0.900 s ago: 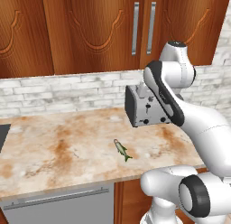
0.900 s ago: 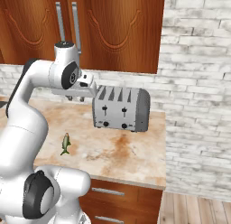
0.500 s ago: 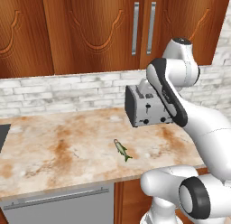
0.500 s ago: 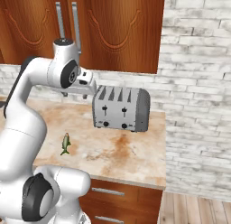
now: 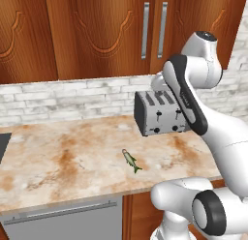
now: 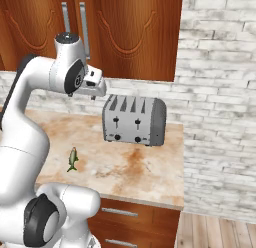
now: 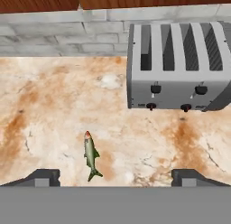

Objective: Retrieve the tupperware from the cabinet, then place the raw meat into the tupperware to avoid contamination.

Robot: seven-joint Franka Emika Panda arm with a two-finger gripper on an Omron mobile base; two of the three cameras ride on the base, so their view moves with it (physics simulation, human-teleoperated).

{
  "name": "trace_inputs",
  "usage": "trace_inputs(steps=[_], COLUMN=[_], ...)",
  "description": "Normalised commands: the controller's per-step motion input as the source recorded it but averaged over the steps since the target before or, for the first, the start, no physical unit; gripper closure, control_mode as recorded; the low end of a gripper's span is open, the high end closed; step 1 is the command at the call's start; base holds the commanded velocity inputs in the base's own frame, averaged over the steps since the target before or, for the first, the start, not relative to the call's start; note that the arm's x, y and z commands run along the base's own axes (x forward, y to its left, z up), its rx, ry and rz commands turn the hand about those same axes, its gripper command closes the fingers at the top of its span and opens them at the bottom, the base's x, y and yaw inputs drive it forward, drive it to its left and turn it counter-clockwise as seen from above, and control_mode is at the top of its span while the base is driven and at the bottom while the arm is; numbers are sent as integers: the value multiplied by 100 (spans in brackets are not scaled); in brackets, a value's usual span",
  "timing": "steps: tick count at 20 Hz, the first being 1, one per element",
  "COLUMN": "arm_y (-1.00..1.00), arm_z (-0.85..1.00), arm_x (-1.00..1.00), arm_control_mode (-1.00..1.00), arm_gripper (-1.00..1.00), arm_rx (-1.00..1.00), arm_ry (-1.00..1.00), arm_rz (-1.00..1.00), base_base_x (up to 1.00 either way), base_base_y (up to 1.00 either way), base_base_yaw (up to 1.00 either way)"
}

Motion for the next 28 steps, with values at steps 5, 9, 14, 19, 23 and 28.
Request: trace_inputs(steps=[5, 9, 14, 19, 23, 28], arm_y=[0, 0, 0, 0, 0, 0], arm_z=[36, 34, 26, 20, 27, 21], arm_x=[0, 0, 0, 4, 4, 18], arm_control_mode=[-100, -100, -100, -100, -100, -100], arm_gripper=[-100, -100, -100, -100, -100, -100], arm_rx=[0, 0, 0, 0, 0, 0], arm_ry=[-15, -16, -17, -16, -16, -10], arm_rz=[0, 0, 0, 0, 0, 0], base_base_x=[0, 0, 0, 0, 0, 0], base_base_y=[0, 0, 0, 0, 0, 0], base_base_yaw=[0, 0, 0, 0, 0, 0])
